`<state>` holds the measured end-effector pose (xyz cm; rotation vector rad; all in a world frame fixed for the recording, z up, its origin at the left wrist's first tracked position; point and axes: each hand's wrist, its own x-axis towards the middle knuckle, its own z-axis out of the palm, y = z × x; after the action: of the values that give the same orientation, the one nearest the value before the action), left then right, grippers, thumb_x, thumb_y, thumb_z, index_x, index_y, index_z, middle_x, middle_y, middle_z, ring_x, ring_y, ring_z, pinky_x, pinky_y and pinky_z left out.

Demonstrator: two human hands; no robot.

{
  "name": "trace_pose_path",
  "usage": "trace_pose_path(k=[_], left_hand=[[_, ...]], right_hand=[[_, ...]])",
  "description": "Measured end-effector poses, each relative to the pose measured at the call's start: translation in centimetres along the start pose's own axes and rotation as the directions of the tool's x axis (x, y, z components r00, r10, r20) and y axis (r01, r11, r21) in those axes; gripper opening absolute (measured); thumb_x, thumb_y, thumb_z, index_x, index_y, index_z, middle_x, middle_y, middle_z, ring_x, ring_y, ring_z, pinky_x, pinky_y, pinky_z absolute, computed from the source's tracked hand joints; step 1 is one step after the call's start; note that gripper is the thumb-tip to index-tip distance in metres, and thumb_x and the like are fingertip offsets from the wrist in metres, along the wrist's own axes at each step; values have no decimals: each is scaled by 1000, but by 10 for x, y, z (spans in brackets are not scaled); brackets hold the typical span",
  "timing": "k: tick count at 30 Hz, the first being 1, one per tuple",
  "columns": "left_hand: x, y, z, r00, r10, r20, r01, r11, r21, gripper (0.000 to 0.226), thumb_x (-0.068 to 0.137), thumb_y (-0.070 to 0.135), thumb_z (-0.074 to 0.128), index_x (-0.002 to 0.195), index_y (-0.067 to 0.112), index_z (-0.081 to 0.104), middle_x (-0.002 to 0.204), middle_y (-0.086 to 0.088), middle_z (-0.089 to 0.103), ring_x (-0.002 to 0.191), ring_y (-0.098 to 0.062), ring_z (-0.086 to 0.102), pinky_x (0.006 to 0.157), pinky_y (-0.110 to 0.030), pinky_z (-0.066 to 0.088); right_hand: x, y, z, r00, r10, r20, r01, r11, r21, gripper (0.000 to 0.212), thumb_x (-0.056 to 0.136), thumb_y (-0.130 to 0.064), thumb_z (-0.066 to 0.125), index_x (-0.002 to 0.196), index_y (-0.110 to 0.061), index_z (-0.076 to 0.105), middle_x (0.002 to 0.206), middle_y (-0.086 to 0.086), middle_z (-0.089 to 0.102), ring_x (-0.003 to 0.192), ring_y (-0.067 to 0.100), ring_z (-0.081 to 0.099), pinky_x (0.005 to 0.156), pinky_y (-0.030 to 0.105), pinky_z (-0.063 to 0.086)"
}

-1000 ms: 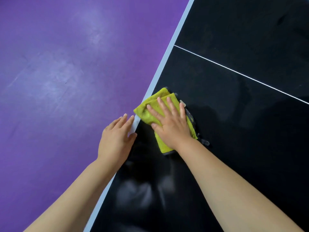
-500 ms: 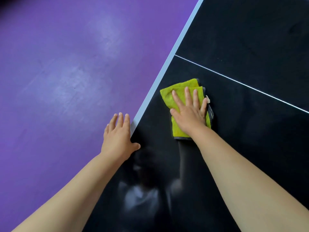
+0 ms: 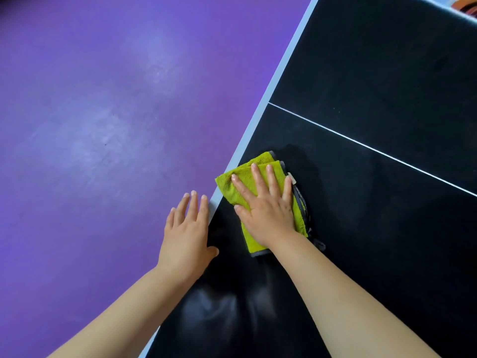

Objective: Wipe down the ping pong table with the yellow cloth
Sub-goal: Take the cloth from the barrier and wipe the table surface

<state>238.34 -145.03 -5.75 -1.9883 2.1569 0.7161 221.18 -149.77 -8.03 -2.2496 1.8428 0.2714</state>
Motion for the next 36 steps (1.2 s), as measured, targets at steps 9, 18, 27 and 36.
trace_pose_path(k=[9, 18, 27, 36], left_hand=[[56, 12, -32, 985, 168, 34, -171, 978, 115, 111, 71, 47, 67, 149, 20, -6, 155, -9, -22, 141, -29, -24, 116, -45, -7], [102, 48, -27, 945, 289, -155, -255, 945, 206, 81, 79, 45, 63, 146, 22, 23, 158, -4, 8, 142, -29, -19, 114, -50, -10], [110, 126, 2, 879, 377, -292, -304, 915, 264, 60, 59, 41, 81, 113, 20, 66, 133, -13, 54, 139, -35, 25, 111, -58, 19], [105, 244, 44, 803, 514, -300, -423, 848, 320, 54, 63, 38, 78, 110, 14, 68, 129, -15, 57, 137, -37, 30, 108, -57, 16]], right_hand=[[107, 26, -29, 985, 169, -35, -167, 984, 61, 59, 99, -58, 28, 150, -51, -1, 163, -3, -12, 148, 27, -18, 115, 59, -13], [202, 74, -55, 949, 306, -82, -291, 944, 154, 58, 98, -53, 29, 151, -49, 7, 164, -3, -6, 149, 26, -15, 114, 60, -13], [207, 129, -58, 906, 406, -121, -376, 903, 209, 58, 99, -51, 26, 153, -45, 7, 164, -2, -2, 149, 26, -13, 114, 60, -12], [136, 273, -45, 830, 541, -135, -496, 828, 263, 58, 98, -49, 29, 153, -45, 10, 164, -1, 0, 150, 26, -10, 115, 58, -12]])
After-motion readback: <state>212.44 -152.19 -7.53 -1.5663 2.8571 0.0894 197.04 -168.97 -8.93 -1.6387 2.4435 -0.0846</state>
